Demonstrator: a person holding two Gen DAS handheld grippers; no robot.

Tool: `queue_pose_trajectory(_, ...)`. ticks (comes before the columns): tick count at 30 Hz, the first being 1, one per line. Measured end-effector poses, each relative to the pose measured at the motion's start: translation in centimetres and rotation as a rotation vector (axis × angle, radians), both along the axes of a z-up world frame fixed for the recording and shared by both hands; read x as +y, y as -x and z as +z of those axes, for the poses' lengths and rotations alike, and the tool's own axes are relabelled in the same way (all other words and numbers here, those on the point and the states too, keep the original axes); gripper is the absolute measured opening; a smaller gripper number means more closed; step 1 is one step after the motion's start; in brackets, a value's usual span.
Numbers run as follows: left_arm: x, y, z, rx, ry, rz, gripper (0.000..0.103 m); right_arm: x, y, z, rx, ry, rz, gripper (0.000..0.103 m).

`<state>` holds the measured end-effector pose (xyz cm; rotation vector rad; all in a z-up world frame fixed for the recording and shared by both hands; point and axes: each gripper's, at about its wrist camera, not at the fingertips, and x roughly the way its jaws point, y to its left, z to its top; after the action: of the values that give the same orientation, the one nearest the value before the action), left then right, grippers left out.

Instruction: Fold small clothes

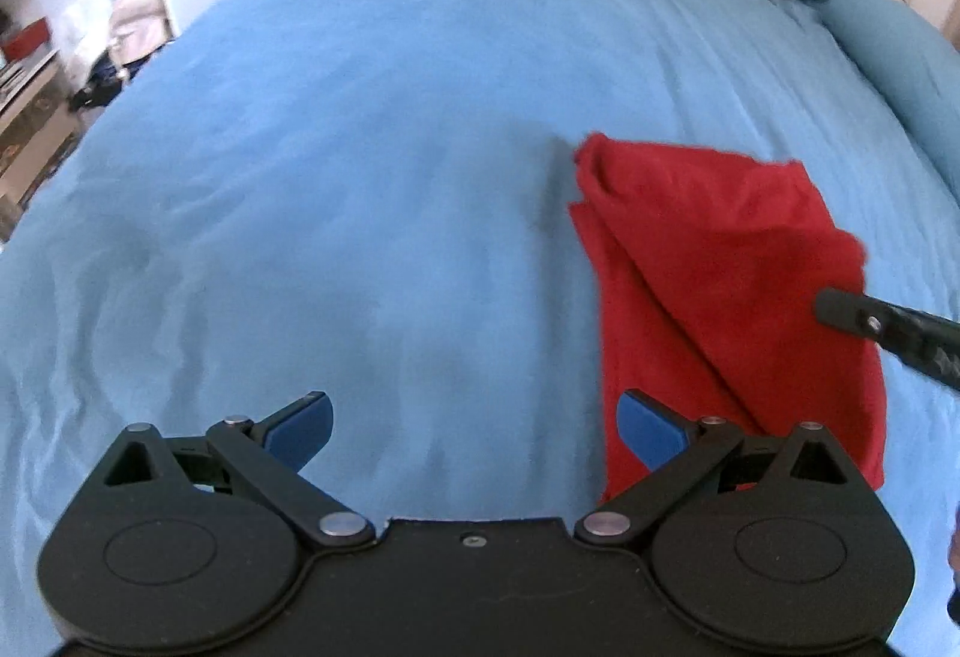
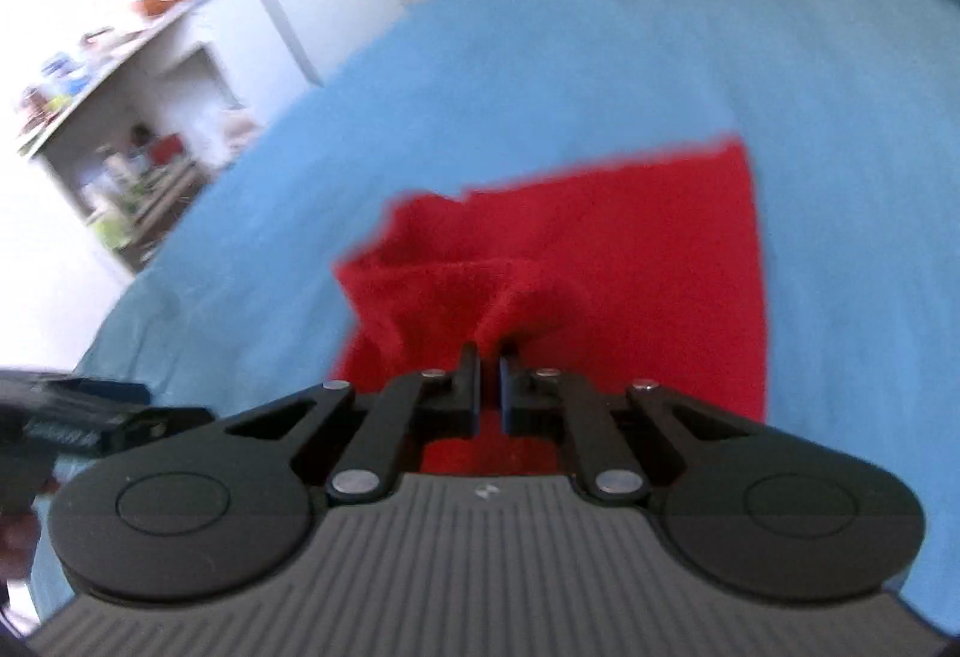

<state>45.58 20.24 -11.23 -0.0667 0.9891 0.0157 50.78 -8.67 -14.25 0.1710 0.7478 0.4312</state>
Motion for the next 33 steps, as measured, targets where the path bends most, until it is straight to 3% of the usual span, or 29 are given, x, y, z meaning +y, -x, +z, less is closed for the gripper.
queue_pose_trajectory(4, 1.6, 0.4, 1.8, -0.038, 0.012, 0.064, 0.102, 4.1, 2.7, 1.9, -0.084, 0.108, 0.225, 0.021)
queue_pose_trajectory(9, 3.0, 0.5, 2.2, -0.052, 0.035, 0.111, 0.102, 9.4, 5.1, -1.7, -0.073, 0.297, 0.46, 0.022)
queue_pose_trajectory(12, 3.0, 0.5, 1.6, -0.046, 0.035, 0.105, 0.102, 10.6, 5.7, -3.7, -0.062, 0.35, 0.495, 0.029)
queue_pose_trajectory(16, 2.3, 0.7, 1.2, -0.034, 0.029, 0.083, 0.102, 11.4, 6.4, -4.0, -0.075, 0.36, 0.551, 0.06)
queue_pose_trajectory(19, 1.6, 0.9, 1.4, -0.031, 0.044, 0.066, 0.102, 11.4, 7.0, -3.4, -0.071, 0.345, 0.592, 0.062)
queue_pose_trajectory(21, 1.1, 0.8, 1.7, -0.035, 0.052, 0.042, 0.102, 10.5, 7.3, -2.8, -0.05, 0.317, 0.582, 0.062)
queue_pose_trajectory(24, -0.1, 0.1, 2.1, -0.037, 0.053, -0.007, 0.102, 7.7, 7.2, -1.1, -0.017, 0.27, 0.482, 0.067)
queue_pose_trajectory(27, -1.1, -1.3, 2.3, -0.035, 0.076, -0.057, 0.102, 3.2, 5.6, 0.8, 0.034, 0.189, 0.32, 0.091)
queue_pose_trajectory(28, -1.4, -2.0, 2.3, -0.029, 0.094, -0.081, 0.102, 1.5, 4.9, 1.5, 0.05, 0.161, 0.257, 0.103)
queue_pose_trajectory(33, -3.0, -5.4, 2.5, -0.006, 0.194, -0.203, 0.102, -4.4, 0.9, 3.0, 0.107, 0.146, 0.08, 0.103)
